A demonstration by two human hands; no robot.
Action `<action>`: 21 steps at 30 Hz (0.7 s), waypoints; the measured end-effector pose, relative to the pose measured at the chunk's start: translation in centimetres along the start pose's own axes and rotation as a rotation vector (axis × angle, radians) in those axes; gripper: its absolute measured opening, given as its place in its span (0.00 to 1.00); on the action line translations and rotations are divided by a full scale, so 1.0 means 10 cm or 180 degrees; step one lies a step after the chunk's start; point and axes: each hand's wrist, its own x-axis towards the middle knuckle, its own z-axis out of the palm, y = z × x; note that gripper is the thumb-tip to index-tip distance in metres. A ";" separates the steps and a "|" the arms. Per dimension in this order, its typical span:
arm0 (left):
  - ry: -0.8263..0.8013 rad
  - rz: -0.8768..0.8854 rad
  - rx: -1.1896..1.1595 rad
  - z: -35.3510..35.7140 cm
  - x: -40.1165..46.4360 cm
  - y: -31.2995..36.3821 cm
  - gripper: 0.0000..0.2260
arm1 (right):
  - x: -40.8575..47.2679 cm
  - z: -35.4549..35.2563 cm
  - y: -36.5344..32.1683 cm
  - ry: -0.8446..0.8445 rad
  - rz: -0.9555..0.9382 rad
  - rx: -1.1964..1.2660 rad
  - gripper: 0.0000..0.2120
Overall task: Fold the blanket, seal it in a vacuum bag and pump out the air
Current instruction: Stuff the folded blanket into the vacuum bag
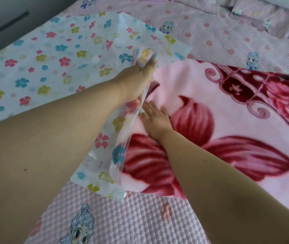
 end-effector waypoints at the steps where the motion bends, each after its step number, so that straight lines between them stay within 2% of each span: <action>1: 0.0027 0.0035 0.0043 0.04 0.02 -0.01 0.36 | 0.05 0.01 -0.02 -0.0127 -0.0010 -0.0046 0.23; 3: 0.0047 0.0048 -0.0080 0.11 0.02 -0.05 0.31 | 0.00 -0.05 0.00 0.0015 0.0058 0.0374 0.23; 6: -0.0103 0.0206 0.0133 0.23 -0.07 -0.12 0.29 | -0.43 -0.07 0.03 0.0788 0.0194 0.1439 0.20; 9: -0.0196 0.0504 0.0446 0.40 -0.21 -0.23 0.30 | -0.87 0.04 -0.01 0.1041 0.0369 0.1666 0.21; 14: -0.0100 0.0487 0.1684 0.69 -0.70 -0.46 0.33 | -1.23 0.05 -0.15 0.1744 0.1023 0.2599 0.19; 16: 0.0061 0.0487 0.1929 0.77 -0.94 -0.53 0.37 | -1.36 0.08 -0.21 0.1735 0.1267 0.2942 0.19; 19: 0.0238 0.0136 0.1923 0.80 -1.15 -0.59 0.42 | -1.47 0.07 -0.24 0.1498 0.1456 0.3170 0.20; 21: 0.0350 -0.0042 0.1902 0.80 -1.22 -0.62 0.44 | -1.47 0.04 -0.25 0.1520 0.1786 0.3205 0.18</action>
